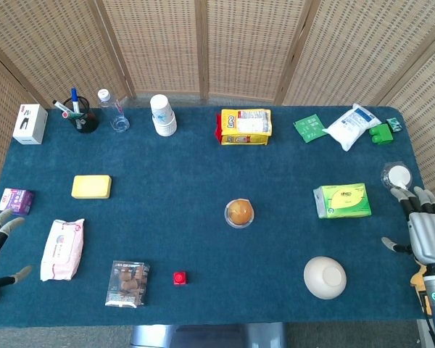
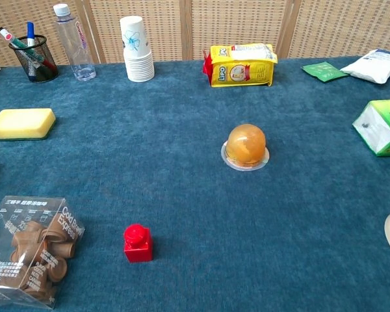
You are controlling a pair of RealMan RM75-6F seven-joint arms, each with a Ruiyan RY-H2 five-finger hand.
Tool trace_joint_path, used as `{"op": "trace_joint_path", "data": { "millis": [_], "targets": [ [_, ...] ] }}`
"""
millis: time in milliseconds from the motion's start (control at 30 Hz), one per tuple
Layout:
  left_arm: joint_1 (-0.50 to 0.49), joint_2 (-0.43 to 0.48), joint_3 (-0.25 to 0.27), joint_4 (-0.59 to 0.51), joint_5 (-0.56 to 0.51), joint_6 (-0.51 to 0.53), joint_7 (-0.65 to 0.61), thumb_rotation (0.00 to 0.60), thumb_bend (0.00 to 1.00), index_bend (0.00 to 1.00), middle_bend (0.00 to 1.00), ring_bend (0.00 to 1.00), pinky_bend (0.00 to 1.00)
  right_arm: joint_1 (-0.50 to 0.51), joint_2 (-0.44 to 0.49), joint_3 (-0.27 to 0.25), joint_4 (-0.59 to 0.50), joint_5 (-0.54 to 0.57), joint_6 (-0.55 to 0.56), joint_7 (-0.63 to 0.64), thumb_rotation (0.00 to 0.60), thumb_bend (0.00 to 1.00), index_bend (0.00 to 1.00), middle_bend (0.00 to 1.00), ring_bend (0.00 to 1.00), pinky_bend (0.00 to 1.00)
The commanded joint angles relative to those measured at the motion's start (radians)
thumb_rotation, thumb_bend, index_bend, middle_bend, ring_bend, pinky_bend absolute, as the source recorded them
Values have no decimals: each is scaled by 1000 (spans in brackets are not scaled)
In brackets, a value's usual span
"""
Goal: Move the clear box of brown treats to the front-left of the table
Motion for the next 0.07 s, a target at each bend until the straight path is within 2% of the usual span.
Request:
{"op": "trace_joint_path", "data": {
  "millis": [33,67],
  "targets": [
    [3,0,-12,-1,0,-16,1,581,161,183,91,0,55,1,-1,1,1,1,-3,0,600,13,131,178,36,111],
    [4,-1,-16,0,-1,-22,0,583,160,183,91,0,55,1,-1,1,0,1,-4,-1,600,14,132,178,36,111]
  ]
}}
